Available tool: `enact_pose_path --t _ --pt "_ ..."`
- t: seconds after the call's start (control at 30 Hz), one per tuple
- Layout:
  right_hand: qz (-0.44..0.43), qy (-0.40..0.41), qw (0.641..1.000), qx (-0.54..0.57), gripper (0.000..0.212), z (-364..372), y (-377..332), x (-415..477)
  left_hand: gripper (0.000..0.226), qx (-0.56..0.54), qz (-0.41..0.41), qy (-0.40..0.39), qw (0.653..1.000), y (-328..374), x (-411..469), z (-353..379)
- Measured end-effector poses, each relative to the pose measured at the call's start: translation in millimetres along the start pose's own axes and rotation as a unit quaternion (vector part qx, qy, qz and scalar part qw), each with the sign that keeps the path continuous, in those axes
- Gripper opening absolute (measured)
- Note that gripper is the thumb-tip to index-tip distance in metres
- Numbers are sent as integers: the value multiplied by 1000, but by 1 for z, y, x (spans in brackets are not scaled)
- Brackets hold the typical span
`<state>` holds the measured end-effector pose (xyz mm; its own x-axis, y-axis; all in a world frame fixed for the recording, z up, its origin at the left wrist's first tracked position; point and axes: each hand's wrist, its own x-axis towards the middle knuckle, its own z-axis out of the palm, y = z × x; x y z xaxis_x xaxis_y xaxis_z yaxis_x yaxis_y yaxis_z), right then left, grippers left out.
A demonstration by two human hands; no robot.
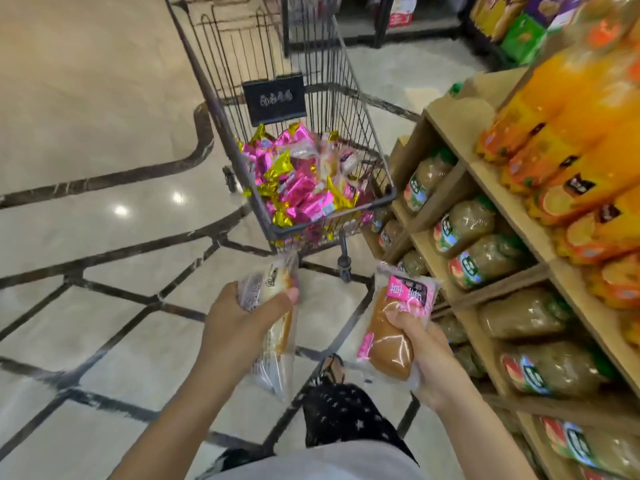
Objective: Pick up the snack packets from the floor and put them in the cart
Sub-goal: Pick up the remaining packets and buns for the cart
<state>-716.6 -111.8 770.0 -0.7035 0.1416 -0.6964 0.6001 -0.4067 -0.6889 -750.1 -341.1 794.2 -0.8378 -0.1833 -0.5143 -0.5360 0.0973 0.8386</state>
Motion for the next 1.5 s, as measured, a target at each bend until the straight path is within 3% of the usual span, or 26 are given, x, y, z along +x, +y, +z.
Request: enact_pose_path --t 0.07,0.17,0.37,0.53,0.7,0.87,0.97,1.03,1.13,1.27,1.37,1.5 --pt "-26 3 999 -27 12 8 -39 28 39 10 19 -4 1000 29 30 19" --pt "-49 19 997 -54 9 23 -86 67 50 26 37 -22 999 55 70 36" --pt "-47 36 996 -63 6 72 -133 143 44 30 14 -23 999 84 157 40" --pt "-42 67 996 -45 10 135 -160 220 51 65 5 -102 993 123 278 25" --pt "-14 152 988 -1 7 206 -191 296 45 133 21 -182 974 189 396 9" --pt "12 175 983 -51 9 257 -212 354 67 238 26 -205 949 231 495 4" --pt "28 199 974 -108 31 263 -209 377 87 308 39 -245 919 237 537 15" --pt "65 219 966 -120 44 264 -206 385 105 333 31 -252 908 242 555 23" --pt "85 229 962 -121 44 261 -202 395 109 315 -4 -243 917 249 572 33" --pt "97 271 956 -60 110 258 -204 392 109 309 -12 -247 918 251 580 48" --pt "80 316 945 -13 99 251 -204 375 93 365 32 -284 886 250 569 62" --pt "63 404 910 73 81 240 -189 336 76 411 188 -371 811 256 525 74"
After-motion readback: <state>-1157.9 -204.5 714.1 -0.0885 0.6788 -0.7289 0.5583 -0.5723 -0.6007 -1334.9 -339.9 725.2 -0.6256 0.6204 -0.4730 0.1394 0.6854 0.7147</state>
